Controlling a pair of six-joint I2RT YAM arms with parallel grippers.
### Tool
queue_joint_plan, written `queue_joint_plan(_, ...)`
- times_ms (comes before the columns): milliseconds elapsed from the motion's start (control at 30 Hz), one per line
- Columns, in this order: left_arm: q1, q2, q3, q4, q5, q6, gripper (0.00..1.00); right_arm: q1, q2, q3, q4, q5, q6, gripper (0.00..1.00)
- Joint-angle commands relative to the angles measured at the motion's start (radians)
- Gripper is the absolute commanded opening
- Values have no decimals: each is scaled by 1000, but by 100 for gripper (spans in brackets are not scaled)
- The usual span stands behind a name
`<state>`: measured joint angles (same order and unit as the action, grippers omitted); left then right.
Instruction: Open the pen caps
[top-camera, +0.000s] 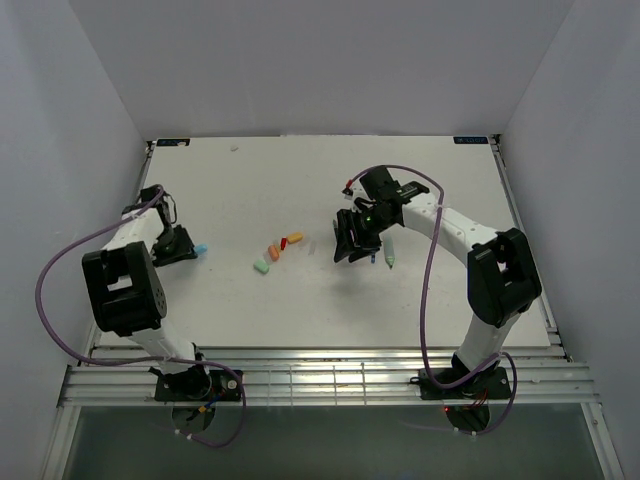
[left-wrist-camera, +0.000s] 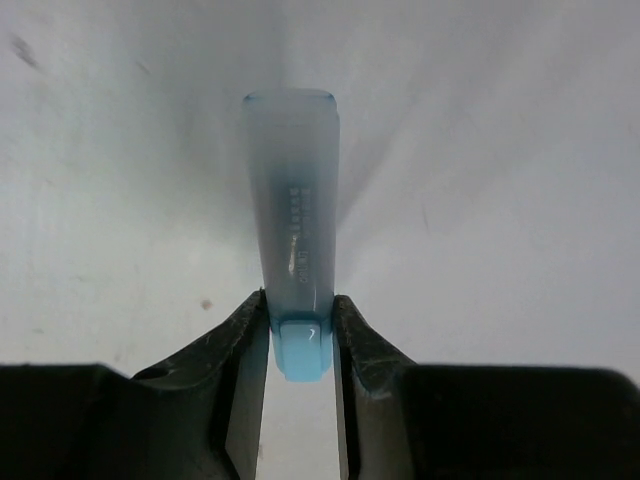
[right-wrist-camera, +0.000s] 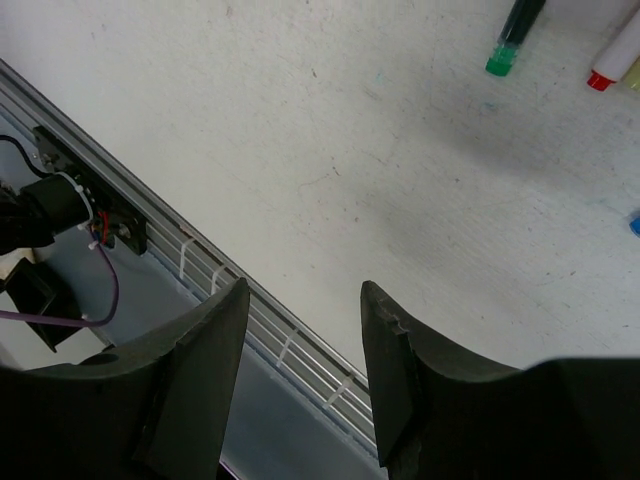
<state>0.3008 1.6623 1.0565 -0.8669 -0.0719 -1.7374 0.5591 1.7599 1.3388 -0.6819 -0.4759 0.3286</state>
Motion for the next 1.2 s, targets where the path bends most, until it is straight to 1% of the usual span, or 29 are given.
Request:
queue_joint_plan(0, -113, 13, 114, -26, 70, -87, 0, -13, -4, 86, -51, -16, -8, 55)
queue_joint_plan(33, -153, 16, 137, -24, 110, -88, 0, -21, -2, 114, -62, -20, -10, 55)
queue_joint_plan(100, -189, 14, 160, -20, 135, -88, 0, -31, -7, 135, -91, -29, -11, 55)
queue_joint_plan(200, -255, 25, 246, -17, 146, 4, 0, -60, -19, 158, -113, -55, -2, 55)
queue_joint_plan(233, -279, 31, 266, -20, 153, 75, 0, -74, -20, 172, -119, -61, 1, 55)
queue_joint_plan(300, -284, 47, 309, -14, 219, 152, 0, -93, -22, 177, -122, -113, 22, 55)
queue_joint_plan(333, -328, 51, 318, 2, 242, 247, 0, -116, -22, 177, -117, -145, 36, 55)
queue_joint_plan(367, -342, 54, 323, 28, 268, 307, 0, -126, -19, 171, -111, -206, 49, 55)
queue_joint_plan(400, -357, 56, 329, 61, 331, 372, 0, -136, -16, 171, -110, -228, 70, 55)
queue_joint_plan(433, -397, 57, 336, 113, 362, 436, 0, -143, -13, 175, -111, -239, 76, 55)
queue_joint_plan(467, -422, 60, 345, 133, 386, 551, 0, -145, -5, 184, -114, -247, 76, 55)
queue_joint_plan(500, -451, 63, 358, 158, 441, 609, 0, -145, -4, 204, -116, -251, 76, 55)
queue_joint_plan(533, -512, 65, 361, 193, 469, 665, 0, -146, -2, 210, -113, -260, 84, 55)
queue_joint_plan(567, -541, 67, 367, 203, 492, 768, 0, -146, 7, 215, -105, -303, 90, 55)
queue_joint_plan(600, -575, 63, 370, 209, 510, 818, 0, -149, 15, 226, -100, -332, 98, 55)
queue_joint_plan(633, -638, 57, 363, 224, 539, 863, 0, -151, 21, 232, -93, -358, 111, 55)
queue_joint_plan(700, -698, 33, 338, 239, 549, 970, 0, -153, 29, 266, -84, -380, 109, 55)
queue_joint_plan(733, -748, -4, 303, 273, 563, 998, 0, -153, 27, 275, -81, -380, 107, 55)
queue_joint_plan(800, -788, -39, 271, 289, 563, 1056, 0, -151, 30, 289, -81, -380, 105, 56)
queue_joint_plan(833, -820, -71, 255, 299, 555, 1070, 0, -151, 32, 292, -81, -383, 107, 56)
queue_joint_plan(933, -868, -123, 212, 305, 523, 1108, 0, -149, 29, 280, -71, -386, 118, 56)
queue_joint_plan(1167, -913, -173, 169, 309, 509, 1121, 0, -137, 15, 252, -65, -313, 121, 56)
